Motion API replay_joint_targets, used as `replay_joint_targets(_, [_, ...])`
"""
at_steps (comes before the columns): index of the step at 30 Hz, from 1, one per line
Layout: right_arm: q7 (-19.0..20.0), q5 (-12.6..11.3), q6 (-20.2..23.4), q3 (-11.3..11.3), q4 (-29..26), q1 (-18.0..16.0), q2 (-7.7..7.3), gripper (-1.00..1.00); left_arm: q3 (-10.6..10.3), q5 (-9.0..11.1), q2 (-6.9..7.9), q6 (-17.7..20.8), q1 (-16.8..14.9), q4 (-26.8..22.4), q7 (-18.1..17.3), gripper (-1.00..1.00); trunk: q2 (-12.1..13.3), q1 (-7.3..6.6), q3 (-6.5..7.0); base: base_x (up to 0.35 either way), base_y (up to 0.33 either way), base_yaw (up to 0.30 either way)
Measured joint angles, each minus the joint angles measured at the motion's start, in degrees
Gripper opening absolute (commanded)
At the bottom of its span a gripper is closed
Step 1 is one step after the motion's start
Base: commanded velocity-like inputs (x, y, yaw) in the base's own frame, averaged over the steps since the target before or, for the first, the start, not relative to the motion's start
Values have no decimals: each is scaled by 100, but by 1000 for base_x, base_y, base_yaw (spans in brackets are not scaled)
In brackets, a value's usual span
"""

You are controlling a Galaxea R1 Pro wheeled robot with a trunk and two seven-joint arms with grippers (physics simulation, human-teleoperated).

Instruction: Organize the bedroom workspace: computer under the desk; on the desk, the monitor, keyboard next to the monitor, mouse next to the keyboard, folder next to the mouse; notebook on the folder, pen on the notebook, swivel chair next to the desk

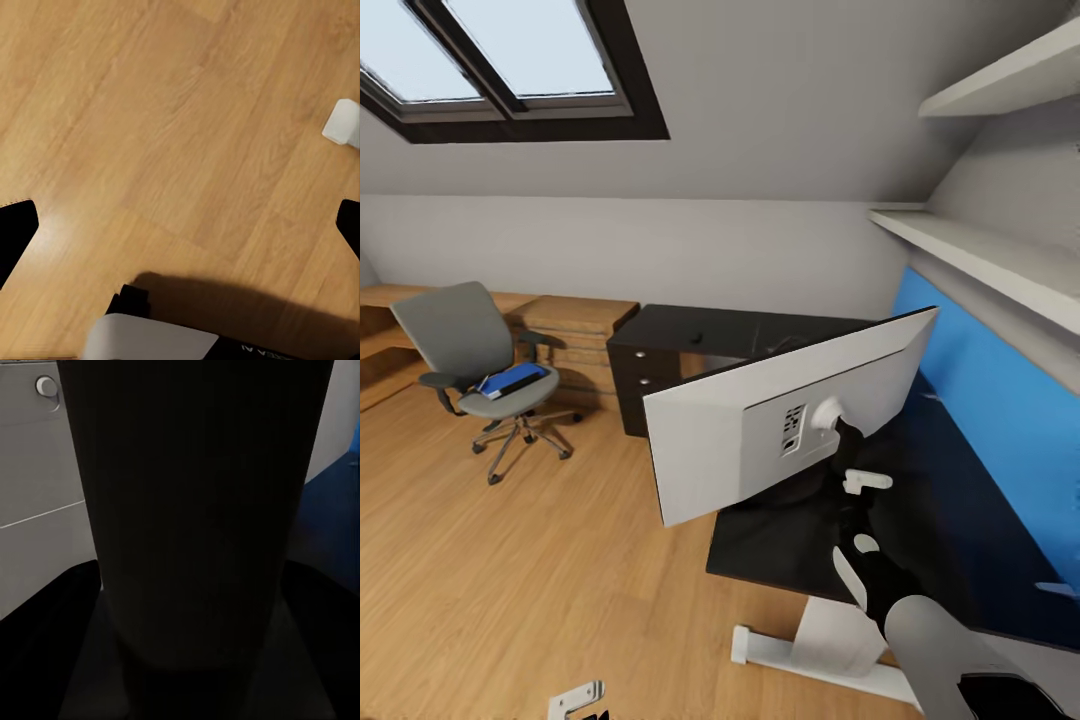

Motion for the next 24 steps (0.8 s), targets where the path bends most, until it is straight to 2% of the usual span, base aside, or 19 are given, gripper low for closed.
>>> replay_joint_targets(14, [4,25,7,-5,-2,-1,2,-100,0,0,0,0,0,1,-2,100,-1,-1,0,-49,-58,0])
replay_joint_targets(19, [10,88,25,-4,-8,-3,43,-100,-1,0,0,-1,-1,2,-3,100,-1,-2,1,-1,-230,0])
replay_joint_targets(24, [12,74,30,-11,-12,-2,13,-100,-1,0,0,-1,-1,2,-1,100,-1,-2,1,0,-238,0])
